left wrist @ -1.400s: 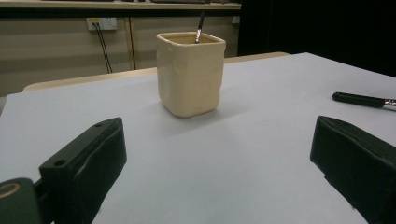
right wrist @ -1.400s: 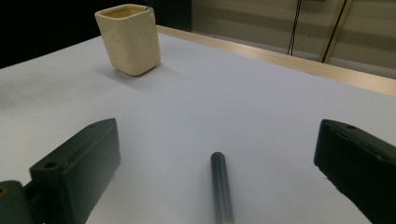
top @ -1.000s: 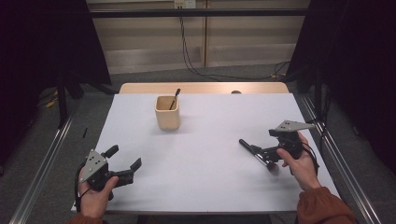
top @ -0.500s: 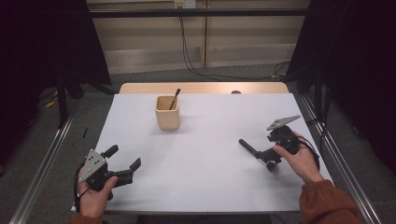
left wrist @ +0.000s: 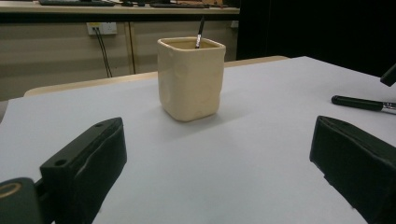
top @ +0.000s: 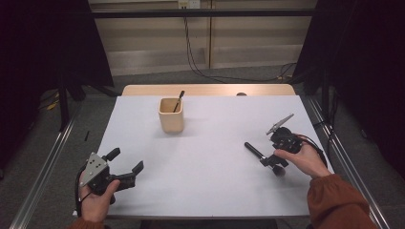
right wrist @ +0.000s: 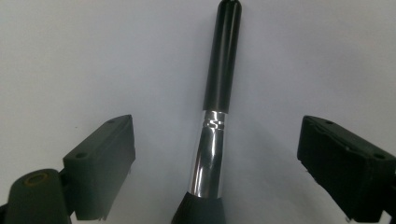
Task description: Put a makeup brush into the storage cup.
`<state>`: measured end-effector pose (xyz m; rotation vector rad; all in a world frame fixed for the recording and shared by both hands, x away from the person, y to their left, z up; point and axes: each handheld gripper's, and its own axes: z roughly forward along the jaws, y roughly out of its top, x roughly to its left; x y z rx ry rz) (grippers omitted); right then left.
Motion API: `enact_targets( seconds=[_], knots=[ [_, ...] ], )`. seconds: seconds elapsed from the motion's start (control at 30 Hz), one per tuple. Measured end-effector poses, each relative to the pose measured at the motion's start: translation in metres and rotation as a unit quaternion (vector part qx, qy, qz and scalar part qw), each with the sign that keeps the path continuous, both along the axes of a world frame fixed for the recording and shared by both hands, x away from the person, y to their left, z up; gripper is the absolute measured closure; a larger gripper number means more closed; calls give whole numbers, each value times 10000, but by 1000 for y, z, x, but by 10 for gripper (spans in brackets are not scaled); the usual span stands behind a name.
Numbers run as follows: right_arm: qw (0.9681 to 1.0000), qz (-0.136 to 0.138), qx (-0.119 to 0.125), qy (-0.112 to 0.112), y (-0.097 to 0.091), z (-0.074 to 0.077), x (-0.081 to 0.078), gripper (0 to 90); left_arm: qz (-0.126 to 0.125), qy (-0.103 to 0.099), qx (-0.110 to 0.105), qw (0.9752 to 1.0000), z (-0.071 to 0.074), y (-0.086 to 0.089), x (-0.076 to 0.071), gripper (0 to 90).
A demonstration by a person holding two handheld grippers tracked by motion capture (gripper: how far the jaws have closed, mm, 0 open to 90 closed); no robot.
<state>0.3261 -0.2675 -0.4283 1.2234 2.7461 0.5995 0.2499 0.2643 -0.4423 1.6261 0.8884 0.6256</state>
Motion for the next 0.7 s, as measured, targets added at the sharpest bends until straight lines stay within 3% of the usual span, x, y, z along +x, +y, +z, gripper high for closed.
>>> enact_targets(
  seconds=[0.23, 0.4, 0.57, 0.63, 0.7],
  knots=[
    [9990, -108, -207, 368, 1, -3, 7, 75, -13, 7, 26, 10000, 0, 0, 0, 38],
    [9978, -17, -472, 474, 4, -5, 8, 85, -8, 12, 31, 10000, 0, 0, 0, 38],
    [9958, 84, -573, 711, 6, -10, 11, 221, 8, 1, 11, 10000, 0, 0, 0, 38],
    [9951, 130, -608, 767, 7, -12, 10, 333, 1, 9, 9, 10000, -1, 0, 0, 38],
    [9950, 180, -604, 773, 7, -13, 10, 350, -9, 11, 16, 10000, -1, 0, 0, 38]
  ],
)
